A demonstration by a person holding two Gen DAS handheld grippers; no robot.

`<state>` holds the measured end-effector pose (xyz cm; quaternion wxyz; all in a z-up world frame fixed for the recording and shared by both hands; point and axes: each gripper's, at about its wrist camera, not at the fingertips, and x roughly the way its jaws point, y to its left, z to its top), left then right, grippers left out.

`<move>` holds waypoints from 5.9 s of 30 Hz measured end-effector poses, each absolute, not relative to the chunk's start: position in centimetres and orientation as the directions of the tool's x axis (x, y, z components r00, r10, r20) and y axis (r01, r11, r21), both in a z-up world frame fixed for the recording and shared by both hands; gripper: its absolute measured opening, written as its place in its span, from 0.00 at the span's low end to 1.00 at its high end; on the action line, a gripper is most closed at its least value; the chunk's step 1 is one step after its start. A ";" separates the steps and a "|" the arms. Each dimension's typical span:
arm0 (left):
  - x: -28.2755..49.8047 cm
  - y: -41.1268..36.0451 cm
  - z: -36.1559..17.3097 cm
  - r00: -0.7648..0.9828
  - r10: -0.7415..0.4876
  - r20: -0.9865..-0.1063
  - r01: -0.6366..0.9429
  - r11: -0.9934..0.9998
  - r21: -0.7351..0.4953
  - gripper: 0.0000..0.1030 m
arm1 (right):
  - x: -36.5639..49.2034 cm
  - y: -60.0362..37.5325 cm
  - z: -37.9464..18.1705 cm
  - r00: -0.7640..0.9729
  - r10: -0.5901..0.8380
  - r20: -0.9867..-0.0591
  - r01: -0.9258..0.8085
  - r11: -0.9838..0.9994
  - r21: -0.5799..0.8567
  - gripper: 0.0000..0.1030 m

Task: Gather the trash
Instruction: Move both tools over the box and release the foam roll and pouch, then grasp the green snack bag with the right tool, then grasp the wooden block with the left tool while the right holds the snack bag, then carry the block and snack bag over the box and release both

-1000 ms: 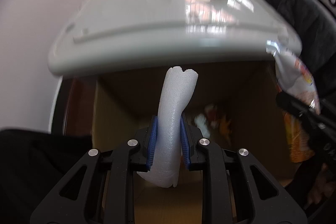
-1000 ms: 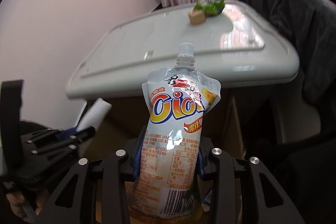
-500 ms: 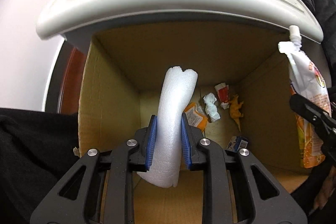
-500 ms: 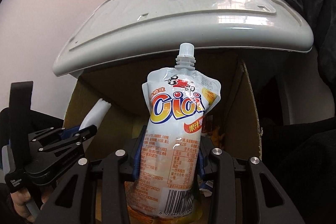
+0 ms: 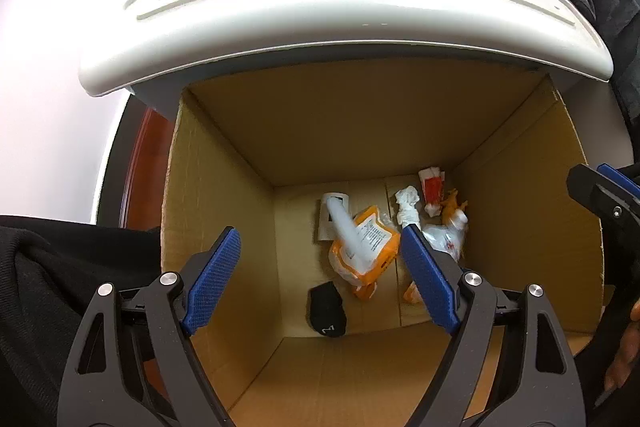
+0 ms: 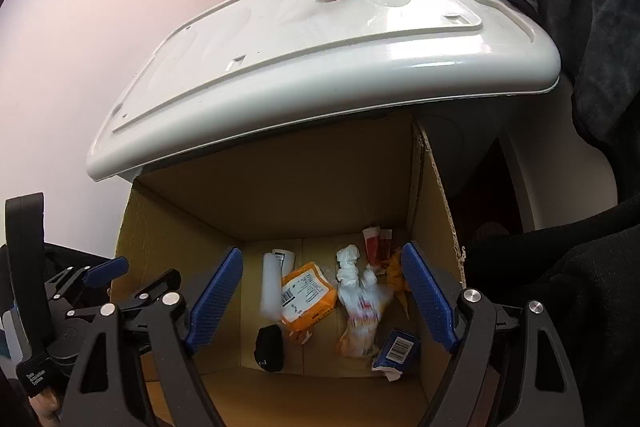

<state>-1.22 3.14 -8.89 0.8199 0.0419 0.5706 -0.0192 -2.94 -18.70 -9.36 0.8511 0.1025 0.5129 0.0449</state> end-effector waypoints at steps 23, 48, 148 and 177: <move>-0.9 2.4 -6.1 0.431 -0.082 -0.899 0.151 0.988 -0.017 0.78 | 2.3 -19.7 -4.8 0.569 0.161 -0.807 -0.043 0.985 0.166 0.78; 3.7 1.2 -3.0 0.499 -0.126 -0.858 0.182 0.983 -0.038 0.78 | 33.2 -28.0 -3.6 0.506 0.156 -0.849 0.407 0.824 0.394 0.83; 27.4 -13.0 -3.7 0.599 -0.083 -0.797 0.051 0.997 -0.066 0.43 | 8.6 -31.4 3.7 0.774 0.138 -0.618 0.131 0.920 0.370 0.39; 0.3 2.1 0.3 0.581 0.001 -0.814 0.044 0.999 0.033 0.43 | -1.7 -16.6 -3.4 0.651 0.180 -0.738 -0.091 0.983 0.160 0.39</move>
